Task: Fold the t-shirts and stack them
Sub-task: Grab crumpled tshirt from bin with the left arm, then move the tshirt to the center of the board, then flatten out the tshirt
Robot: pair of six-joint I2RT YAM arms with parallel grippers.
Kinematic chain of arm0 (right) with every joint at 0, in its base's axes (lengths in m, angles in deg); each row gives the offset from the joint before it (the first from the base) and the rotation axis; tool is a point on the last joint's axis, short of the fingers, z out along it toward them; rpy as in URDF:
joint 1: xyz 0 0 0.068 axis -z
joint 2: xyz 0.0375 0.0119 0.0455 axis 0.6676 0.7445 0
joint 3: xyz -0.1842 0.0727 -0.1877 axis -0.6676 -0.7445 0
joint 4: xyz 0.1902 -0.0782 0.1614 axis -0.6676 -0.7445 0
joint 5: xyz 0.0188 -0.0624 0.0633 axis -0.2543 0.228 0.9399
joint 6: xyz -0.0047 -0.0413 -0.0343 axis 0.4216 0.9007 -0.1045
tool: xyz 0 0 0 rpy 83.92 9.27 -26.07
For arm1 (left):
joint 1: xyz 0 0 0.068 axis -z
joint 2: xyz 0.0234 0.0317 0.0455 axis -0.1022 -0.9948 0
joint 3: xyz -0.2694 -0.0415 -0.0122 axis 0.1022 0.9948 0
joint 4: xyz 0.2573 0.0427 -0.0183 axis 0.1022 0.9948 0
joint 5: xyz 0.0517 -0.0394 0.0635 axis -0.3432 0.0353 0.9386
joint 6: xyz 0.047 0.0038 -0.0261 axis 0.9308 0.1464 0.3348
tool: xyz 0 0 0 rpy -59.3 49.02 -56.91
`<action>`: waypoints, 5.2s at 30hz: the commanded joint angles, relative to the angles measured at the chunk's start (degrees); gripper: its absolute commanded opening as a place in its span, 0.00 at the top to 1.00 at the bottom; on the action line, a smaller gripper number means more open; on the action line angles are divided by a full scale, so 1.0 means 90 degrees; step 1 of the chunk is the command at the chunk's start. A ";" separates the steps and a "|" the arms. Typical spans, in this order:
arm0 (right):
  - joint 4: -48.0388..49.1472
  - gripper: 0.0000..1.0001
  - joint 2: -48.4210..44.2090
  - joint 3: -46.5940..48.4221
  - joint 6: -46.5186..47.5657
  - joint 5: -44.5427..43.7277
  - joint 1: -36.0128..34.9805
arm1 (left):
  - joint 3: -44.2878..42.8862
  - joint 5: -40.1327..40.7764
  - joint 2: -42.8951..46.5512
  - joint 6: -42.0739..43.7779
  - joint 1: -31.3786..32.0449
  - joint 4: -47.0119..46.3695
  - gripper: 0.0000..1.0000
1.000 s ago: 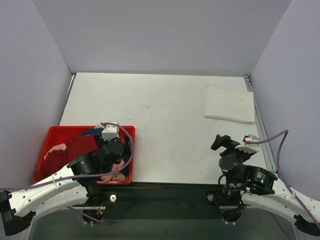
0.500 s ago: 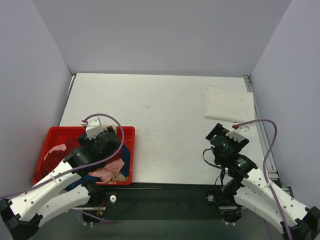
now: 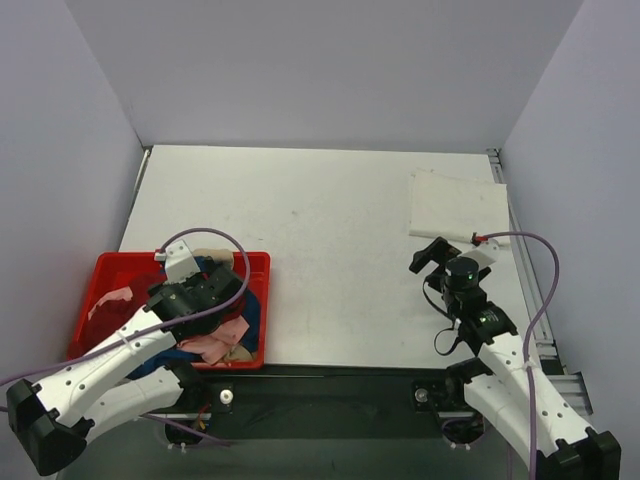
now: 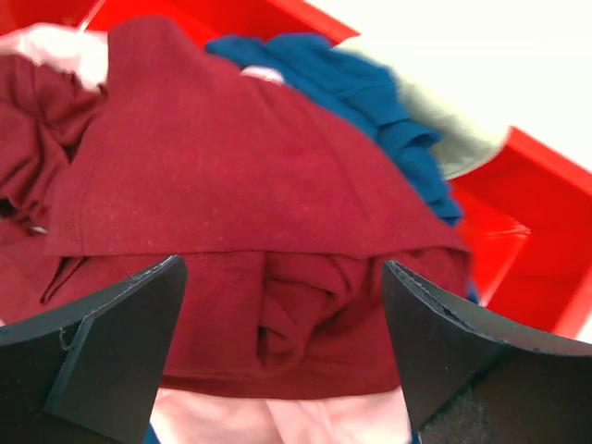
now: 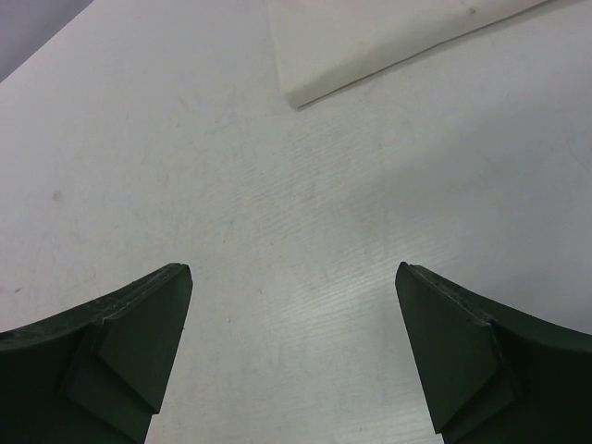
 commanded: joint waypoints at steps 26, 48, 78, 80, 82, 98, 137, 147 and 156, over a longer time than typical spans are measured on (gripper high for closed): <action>0.0066 0.02 0.0159 0.0183 0.0054 0.0807 0.0223 | -0.0185 -0.1785 0.0862 0.2897 -0.1330 -0.2486 1.00; -0.1194 0.04 -0.0691 0.0964 0.0259 0.0993 0.0223 | -0.5156 -0.5805 -0.2299 0.5459 0.0408 -0.5260 1.00; -0.1429 0.16 -0.0106 0.0603 0.0230 0.1404 -0.0869 | -0.3262 -0.6960 -0.5044 0.4737 -0.0099 -0.6950 1.00; -0.1371 0.16 0.0060 0.0535 0.0191 0.1237 -0.1095 | -0.3438 -0.7300 -0.5211 0.4678 -0.0089 -0.7066 1.00; -0.1185 0.17 0.0187 0.0447 0.0133 0.1246 -0.1232 | -0.3507 -0.7584 -0.5416 0.4571 -0.0089 -0.7523 1.00; -0.0405 0.18 0.1202 0.0203 0.0054 0.1090 -0.1330 | -0.2054 -0.6076 -0.3770 0.4873 -0.0089 -0.7341 0.11; -0.3029 1.00 -0.0193 0.2489 0.0875 -0.1009 -0.2024 | 0.0712 -0.5642 -0.2553 0.4414 0.0056 -0.7926 0.11; -0.3235 1.00 -0.0232 0.2283 0.0640 -0.0971 -0.2004 | 0.0692 -0.5818 -0.3766 0.4141 0.0594 -0.8990 0.14; -0.3226 1.00 0.0011 0.2604 0.0766 -0.0873 -0.1994 | 0.0516 -0.6530 -0.4635 0.3761 0.0692 -1.0463 0.26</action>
